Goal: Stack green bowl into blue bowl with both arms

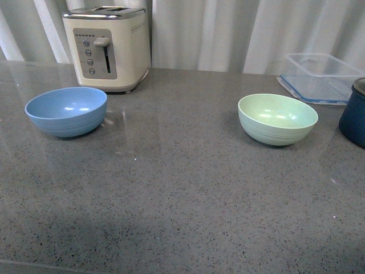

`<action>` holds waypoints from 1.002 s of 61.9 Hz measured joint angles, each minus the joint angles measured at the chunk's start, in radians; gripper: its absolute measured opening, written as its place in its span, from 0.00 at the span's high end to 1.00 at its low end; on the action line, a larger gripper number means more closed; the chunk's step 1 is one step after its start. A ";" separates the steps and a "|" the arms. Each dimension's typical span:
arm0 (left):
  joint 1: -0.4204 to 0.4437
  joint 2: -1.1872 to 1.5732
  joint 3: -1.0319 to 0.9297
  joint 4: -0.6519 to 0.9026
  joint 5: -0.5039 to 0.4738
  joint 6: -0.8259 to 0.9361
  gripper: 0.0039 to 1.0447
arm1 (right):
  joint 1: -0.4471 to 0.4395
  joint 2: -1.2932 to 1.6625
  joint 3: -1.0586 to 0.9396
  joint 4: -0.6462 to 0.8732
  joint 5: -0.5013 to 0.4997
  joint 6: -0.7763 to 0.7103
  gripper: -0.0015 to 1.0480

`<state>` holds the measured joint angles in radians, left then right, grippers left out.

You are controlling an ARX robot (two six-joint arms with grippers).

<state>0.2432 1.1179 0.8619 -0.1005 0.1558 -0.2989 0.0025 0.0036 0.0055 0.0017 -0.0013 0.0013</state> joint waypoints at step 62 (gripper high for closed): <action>-0.122 0.743 0.484 -0.164 -0.076 -0.085 0.06 | 0.000 0.000 0.000 0.000 0.000 0.000 0.10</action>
<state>0.1215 1.8606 1.3457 -0.2642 0.0803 -0.3836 0.0025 0.0036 0.0055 0.0017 -0.0010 0.0017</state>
